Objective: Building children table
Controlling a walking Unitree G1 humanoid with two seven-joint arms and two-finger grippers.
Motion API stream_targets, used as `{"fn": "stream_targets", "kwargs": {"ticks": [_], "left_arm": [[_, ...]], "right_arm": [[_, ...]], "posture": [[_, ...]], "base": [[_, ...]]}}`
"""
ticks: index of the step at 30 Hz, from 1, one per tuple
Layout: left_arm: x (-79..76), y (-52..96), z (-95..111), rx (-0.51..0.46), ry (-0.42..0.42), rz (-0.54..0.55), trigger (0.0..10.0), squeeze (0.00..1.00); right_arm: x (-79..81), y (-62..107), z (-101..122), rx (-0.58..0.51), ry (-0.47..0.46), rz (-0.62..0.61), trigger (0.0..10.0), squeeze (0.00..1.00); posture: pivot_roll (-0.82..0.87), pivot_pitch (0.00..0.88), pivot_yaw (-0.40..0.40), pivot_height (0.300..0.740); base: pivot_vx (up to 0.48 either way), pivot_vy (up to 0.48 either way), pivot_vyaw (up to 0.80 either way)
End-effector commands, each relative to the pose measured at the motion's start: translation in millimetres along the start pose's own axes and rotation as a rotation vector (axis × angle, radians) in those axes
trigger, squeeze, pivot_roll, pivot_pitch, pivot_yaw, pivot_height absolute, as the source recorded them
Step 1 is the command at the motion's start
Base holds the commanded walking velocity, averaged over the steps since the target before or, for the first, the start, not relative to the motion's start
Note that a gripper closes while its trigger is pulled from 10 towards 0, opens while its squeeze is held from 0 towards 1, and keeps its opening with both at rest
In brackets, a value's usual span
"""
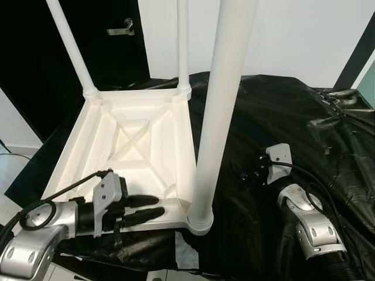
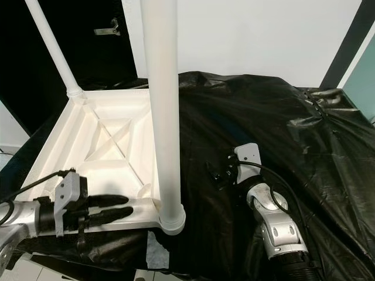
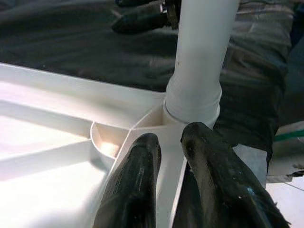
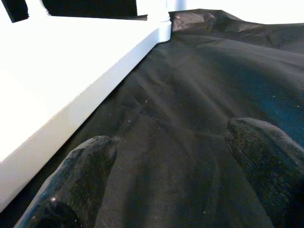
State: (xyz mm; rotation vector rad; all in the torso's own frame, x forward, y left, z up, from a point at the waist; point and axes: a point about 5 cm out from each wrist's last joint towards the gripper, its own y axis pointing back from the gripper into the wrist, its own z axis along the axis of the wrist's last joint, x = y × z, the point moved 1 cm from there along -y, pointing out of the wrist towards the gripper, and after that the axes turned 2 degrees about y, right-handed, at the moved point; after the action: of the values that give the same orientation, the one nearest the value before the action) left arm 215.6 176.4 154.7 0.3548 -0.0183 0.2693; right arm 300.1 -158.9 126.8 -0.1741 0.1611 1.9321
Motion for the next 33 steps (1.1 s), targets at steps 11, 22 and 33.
{"fn": "stream_targets", "kwargs": {"ticks": [11, 22, 33], "left_arm": [[-6.3, -12.3, -29.1, 0.211, -0.079, 0.007, 10.0, 0.0], [32.7, -27.5, -25.4, 0.196, -0.143, 0.227, 10.0, 0.0], [57.4, -46.8, -22.9, 0.194, -0.197, 0.306, 10.0, 0.0]], "right_arm": [[-0.8, 0.1, -2.8, 0.01, -0.011, -0.01, 10.0, 0.0], [-4.5, 12.6, 6.6, -0.089, -0.139, -0.133, 10.0, 0.0], [-0.3, 42.8, -0.6, -0.069, -0.118, -0.245, 10.0, 0.0]], "posture": [[0.13, 0.0, -0.004, 0.74], [0.1, 0.0, 0.004, 0.74], [0.05, 0.0, 0.027, 0.74]], "base": [[0.0, 0.0, 0.0], [0.0, 0.0, 0.0], [0.0, 0.0, 0.0]]}}
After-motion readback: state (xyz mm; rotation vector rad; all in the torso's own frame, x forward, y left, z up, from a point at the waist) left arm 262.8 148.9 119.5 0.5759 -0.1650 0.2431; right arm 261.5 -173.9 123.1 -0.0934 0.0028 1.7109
